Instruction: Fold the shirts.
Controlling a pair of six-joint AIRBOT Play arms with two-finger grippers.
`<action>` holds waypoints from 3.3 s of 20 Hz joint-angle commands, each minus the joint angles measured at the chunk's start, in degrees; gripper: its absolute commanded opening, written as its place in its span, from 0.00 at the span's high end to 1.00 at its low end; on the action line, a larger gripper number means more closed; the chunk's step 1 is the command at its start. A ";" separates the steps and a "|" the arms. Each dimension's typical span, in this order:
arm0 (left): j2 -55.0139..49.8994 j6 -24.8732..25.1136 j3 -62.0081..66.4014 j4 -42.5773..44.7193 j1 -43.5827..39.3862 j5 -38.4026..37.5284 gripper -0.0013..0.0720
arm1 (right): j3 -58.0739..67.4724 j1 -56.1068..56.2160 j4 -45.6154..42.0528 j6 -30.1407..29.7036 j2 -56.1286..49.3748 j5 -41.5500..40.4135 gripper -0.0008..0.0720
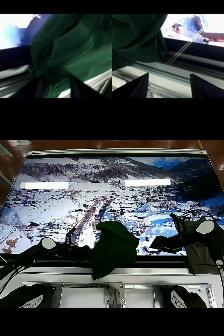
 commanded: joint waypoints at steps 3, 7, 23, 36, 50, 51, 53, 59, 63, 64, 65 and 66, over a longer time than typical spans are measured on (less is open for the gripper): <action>-1.73 6.01 0.04 -6.88 -2.27 3.04 0.93 | -6.91 0.02 8.61 -2.95 -0.11 -0.83 0.12; -1.60 6.21 0.87 -6.84 -2.21 2.67 0.93 | -12.68 2.08 17.09 -6.27 -0.11 -5.14 0.12; 2.47 8.50 10.95 3.76 2.78 1.14 0.94 | -9.77 21.99 19.34 -10.64 -13.49 -26.67 0.90; 17.99 12.48 75.08 24.06 5.25 1.11 0.93 | 52.63 22.05 -19.26 -2.67 14.47 -25.38 0.90; 19.89 -13.44 52.98 61.09 5.22 -32.04 0.93 | 36.41 22.05 -25.88 -0.85 9.29 13.05 0.90; 19.89 -14.49 48.89 61.07 5.22 -31.61 0.93 | 31.71 22.05 -25.83 -0.98 9.18 7.37 0.90; 19.87 -16.87 41.46 61.07 5.22 -28.74 0.93 | 23.30 22.05 -25.09 -0.96 7.32 -5.75 0.90; 17.38 -19.74 27.08 50.40 5.22 -13.40 0.93 | 18.99 22.05 -14.95 2.36 -13.29 -44.39 0.90; 12.37 -19.69 25.03 44.48 5.16 -9.14 0.93 | 18.99 22.05 -1.77 7.48 -24.63 -50.42 0.90; 11.15 -19.71 25.03 44.26 5.18 -9.16 0.93 | 18.99 22.03 -1.29 7.17 -25.70 -48.30 0.86; 10.38 -19.71 25.03 44.11 5.18 -9.18 0.93 | 19.08 21.46 -2.19 6.93 -25.31 -46.16 0.60; 10.05 -19.71 25.05 44.13 5.18 -9.33 0.93 | 19.67 20.44 -4.00 6.45 -24.09 -43.32 0.22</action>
